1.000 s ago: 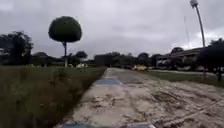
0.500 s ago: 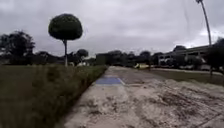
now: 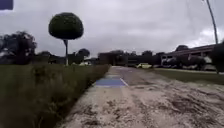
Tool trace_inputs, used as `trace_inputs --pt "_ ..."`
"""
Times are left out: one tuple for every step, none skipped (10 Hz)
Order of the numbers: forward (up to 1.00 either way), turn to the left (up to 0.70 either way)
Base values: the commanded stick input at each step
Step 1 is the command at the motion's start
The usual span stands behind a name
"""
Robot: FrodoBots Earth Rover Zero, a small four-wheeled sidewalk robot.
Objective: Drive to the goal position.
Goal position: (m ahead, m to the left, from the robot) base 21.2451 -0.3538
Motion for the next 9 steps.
trace_inputs --pt "0.5 0.0" --pt "0.5 0.0" --pt "0.5 0.0" --pt "0.5 0.0" --pt "0.5 0.0" --pt "0.5 0.0" --pt "0.5 0.0" --pt "0.5 0.0" --pt "0.5 0.0"
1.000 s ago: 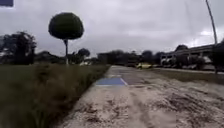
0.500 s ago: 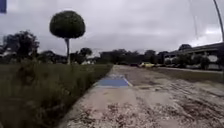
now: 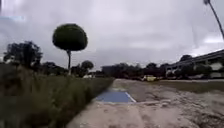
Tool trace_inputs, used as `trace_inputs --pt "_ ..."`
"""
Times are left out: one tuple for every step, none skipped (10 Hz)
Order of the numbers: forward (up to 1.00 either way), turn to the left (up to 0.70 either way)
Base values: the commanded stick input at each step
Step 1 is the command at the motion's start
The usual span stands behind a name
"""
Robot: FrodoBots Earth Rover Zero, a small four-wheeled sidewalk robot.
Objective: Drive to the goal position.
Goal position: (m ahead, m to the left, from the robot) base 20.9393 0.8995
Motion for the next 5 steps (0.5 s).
trace_inputs --pt "0.5 0.0" --pt "0.5 0.0" --pt "0.5 -0.41" --pt "0.5 -0.39" --pt "0.5 -0.19"
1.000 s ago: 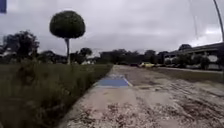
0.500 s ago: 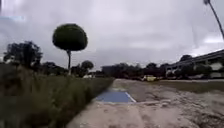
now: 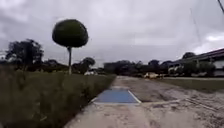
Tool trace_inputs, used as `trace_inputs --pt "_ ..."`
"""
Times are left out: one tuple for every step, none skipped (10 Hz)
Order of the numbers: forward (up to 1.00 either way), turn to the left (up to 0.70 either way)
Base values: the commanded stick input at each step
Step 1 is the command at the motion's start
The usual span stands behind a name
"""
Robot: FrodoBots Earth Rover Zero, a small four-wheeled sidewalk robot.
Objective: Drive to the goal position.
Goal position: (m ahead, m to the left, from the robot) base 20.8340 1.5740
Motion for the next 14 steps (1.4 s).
trace_inputs --pt "0.5 0.0" --pt "0.5 0.0" --pt "0.5 0.0" --pt "0.5 0.0" --pt "0.5 0.0" --pt "0.5 0.0" --pt "0.5 0.0" --pt "0.5 0.0" --pt "0.5 0.0" --pt "0.5 0.0" --pt "0.5 0.0" --pt "0.5 0.0" --pt "0.5 0.0" --pt "0.5 0.0"
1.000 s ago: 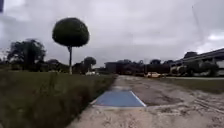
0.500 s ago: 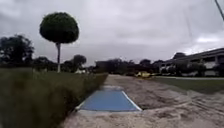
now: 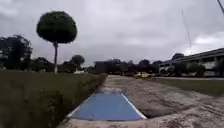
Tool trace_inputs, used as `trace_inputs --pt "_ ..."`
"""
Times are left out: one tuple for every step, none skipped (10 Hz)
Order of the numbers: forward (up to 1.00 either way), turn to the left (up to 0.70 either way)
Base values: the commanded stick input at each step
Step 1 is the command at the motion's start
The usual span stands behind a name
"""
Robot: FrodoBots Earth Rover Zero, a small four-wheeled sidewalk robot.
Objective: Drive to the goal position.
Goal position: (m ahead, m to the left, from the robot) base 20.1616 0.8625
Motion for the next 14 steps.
trace_inputs --pt "0.5 0.0" --pt "0.5 0.0" --pt "0.5 0.0" --pt "0.5 0.0" --pt "0.5 0.0" --pt "0.5 0.0" --pt "0.5 0.0" --pt "0.5 0.0" --pt "0.5 0.0" --pt "0.5 0.0" --pt "0.5 0.0" --pt "0.5 0.0" --pt "0.5 0.0" --pt "0.5 0.0"
